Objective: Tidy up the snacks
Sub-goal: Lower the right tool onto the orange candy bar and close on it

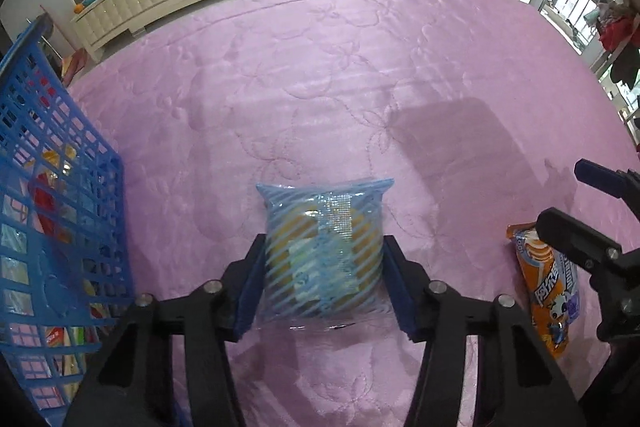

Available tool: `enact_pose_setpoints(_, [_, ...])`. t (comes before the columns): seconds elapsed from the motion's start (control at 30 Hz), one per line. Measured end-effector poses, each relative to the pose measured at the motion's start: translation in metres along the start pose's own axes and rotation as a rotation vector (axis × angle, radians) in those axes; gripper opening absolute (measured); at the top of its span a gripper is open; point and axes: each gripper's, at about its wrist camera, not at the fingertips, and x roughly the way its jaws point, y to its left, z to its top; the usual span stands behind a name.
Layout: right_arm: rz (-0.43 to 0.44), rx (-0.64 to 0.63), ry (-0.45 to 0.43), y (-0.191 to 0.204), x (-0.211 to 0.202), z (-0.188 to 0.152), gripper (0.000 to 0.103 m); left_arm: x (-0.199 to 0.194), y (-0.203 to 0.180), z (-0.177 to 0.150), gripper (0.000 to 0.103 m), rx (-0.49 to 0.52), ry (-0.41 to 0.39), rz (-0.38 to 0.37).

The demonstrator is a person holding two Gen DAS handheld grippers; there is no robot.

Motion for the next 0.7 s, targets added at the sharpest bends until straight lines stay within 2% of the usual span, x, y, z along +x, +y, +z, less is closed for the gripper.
enact_pose_setpoints(0.33, [0.047,0.034,-0.005,-0.006,-0.008,-0.002,0.103,-0.019,-0.014,-0.025,0.051,-0.002,-0.039,-0.03])
enact_pose_setpoints(0.53, [0.058,0.033,0.001,-0.009,-0.018,-0.019,0.103,-0.048,-0.031,-0.055,0.051,-0.009,-0.111,-0.031])
enact_pose_setpoints(0.7, [0.056,-0.006,-0.046,-0.003,-0.032,-0.029,0.103,-0.07,-0.039,-0.088,0.051,-0.033,-0.153,-0.027])
